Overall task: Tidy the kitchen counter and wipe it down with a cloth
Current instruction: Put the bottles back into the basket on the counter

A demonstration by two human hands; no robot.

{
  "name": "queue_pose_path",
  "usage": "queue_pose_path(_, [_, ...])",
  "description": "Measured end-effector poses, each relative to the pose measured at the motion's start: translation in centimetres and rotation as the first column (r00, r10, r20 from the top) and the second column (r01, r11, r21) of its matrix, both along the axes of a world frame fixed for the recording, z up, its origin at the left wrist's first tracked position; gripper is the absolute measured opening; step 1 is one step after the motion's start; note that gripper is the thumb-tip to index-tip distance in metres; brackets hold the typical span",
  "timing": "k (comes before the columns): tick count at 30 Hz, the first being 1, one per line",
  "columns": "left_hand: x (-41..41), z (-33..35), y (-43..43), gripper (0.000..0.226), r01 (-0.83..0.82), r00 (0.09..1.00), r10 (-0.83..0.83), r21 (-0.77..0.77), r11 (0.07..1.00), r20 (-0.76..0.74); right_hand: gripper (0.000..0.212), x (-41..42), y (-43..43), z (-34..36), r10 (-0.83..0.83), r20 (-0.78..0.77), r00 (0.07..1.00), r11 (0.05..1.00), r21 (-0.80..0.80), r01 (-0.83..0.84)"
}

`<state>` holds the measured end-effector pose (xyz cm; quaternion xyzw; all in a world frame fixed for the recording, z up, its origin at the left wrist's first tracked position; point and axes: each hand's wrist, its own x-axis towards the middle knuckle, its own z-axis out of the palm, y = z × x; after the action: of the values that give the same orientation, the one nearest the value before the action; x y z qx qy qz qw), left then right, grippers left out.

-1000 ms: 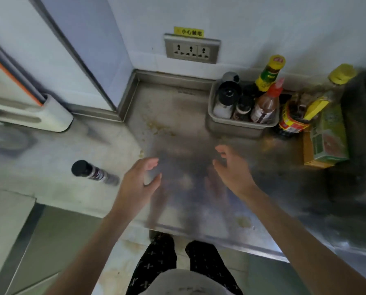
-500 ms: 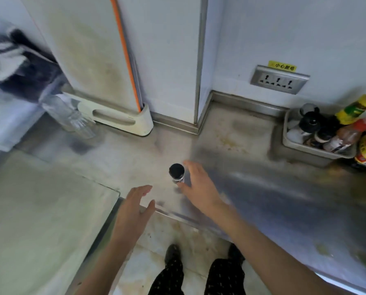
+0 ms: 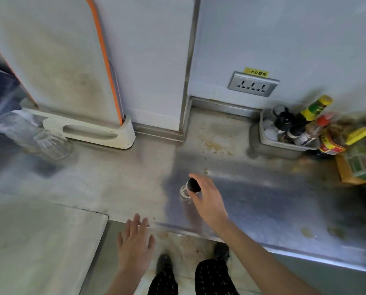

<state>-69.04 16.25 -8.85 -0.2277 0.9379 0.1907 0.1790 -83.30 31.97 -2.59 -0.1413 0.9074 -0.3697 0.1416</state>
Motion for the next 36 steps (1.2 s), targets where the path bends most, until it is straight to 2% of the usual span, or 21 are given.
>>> queue_pose_path(2, [-3.0, 1.2, 1.8, 0.048, -0.041, 0.995, 0.042, 0.009, 0.999, -0.092, 0.042, -0.4, 2.4, 0.0, -0.082, -0.003, 0.997, 0.997, -0.006, 0.082])
queue_pose_path(4, [-6.7, 2.6, 4.7, 0.049, 0.052, 0.983, -0.042, 0.048, 0.998, -0.181, 0.041, -0.9, 4.9, 0.2, -0.179, -0.009, 0.984, 0.984, -0.016, 0.179])
queue_pose_path(6, [-10.3, 3.4, 8.2, 0.052, 0.200, 0.961, -0.180, 0.076, 0.977, -0.209, 0.041, -1.5, 7.7, 0.4, -0.274, -0.014, 0.962, 0.961, -0.026, 0.274])
queue_pose_path(11, [-16.5, 2.9, 15.8, 0.058, 0.470, 0.876, -0.442, 0.136, 0.872, -0.191, 0.035, -3.2, 16.4, 0.9, -0.464, -0.065, 0.884, 0.886, -0.056, 0.461])
queue_pose_path(16, [-22.1, 2.0, 22.2, 0.079, 0.500, 0.863, -0.493, 0.050, 0.865, -0.108, 0.034, -6.5, 24.1, 0.8, -0.606, -0.037, 0.795, 0.789, -0.160, 0.594])
queue_pose_path(19, [-24.6, 1.4, 25.3, 0.088, 0.558, 0.826, -0.557, -0.015, 0.830, -0.086, 0.039, -9.7, 26.8, 0.5, -0.603, -0.066, 0.795, 0.787, -0.207, 0.581])
queue_pose_path(23, [-25.5, -0.8, 27.3, 0.100, 0.553, 0.833, -0.553, 0.033, 0.833, -0.010, 0.042, -13.8, 28.5, 0.8, -0.558, -0.139, 0.818, 0.818, -0.258, 0.514])
queue_pose_path(27, [-25.9, -1.5, 27.2, 0.100, 0.549, 0.835, -0.548, -0.013, 0.836, -0.052, 0.043, -17.3, 29.1, 1.6, -0.498, -0.251, 0.830, 0.851, -0.329, 0.410])
queue_pose_path(31, [-26.4, -2.2, 26.7, 0.097, 0.543, 0.828, -0.537, -0.012, 0.840, -0.163, 0.042, -21.3, 28.6, 2.8, -0.540, -0.339, 0.771, 0.808, -0.465, 0.362])
queue_pose_path(36, [-26.2, -3.6, 26.5, 0.091, 0.548, 0.789, -0.549, -0.088, 0.832, -0.275, 0.034, -27.4, 27.0, 5.0, -0.586, -0.453, 0.672, 0.786, -0.517, 0.337])
